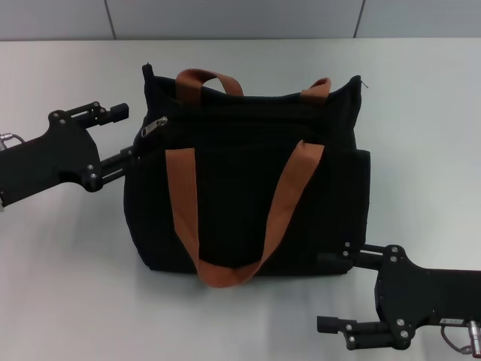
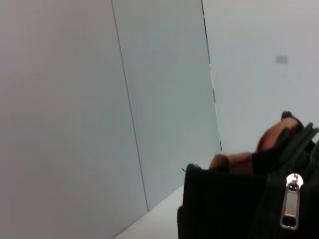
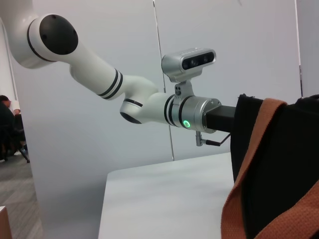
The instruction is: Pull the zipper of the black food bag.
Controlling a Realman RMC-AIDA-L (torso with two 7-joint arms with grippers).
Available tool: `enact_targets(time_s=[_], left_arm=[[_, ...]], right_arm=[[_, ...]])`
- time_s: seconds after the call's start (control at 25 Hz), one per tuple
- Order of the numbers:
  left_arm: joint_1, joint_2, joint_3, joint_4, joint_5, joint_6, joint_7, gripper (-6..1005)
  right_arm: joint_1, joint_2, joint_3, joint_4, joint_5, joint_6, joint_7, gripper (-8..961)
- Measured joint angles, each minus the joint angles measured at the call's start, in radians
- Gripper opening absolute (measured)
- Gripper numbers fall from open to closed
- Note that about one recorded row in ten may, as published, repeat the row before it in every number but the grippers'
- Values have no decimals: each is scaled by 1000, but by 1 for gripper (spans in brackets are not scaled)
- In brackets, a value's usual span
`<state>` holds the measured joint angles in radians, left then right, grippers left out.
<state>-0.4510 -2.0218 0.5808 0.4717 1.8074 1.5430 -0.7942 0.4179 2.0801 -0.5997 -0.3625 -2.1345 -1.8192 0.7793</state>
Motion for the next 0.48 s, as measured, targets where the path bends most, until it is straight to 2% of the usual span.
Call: enact_targets(time_s=[0.04, 0.28, 0.36, 0.48], left_arm=[[1, -2, -3, -1, -5, 2, 1, 774], [2, -7, -4, -1, -14, 7, 1, 559], [2, -7, -4, -1, -14, 8, 2, 313], [2, -8, -4, -1, -14, 18, 2, 178]], right_arm=[[1, 0, 0, 0, 1, 0, 0, 782], [5, 0, 1, 1, 2, 2, 1, 783], [6, 0, 2, 1, 2, 2, 1, 783], [6, 0, 2, 1, 2, 4, 2, 783]])
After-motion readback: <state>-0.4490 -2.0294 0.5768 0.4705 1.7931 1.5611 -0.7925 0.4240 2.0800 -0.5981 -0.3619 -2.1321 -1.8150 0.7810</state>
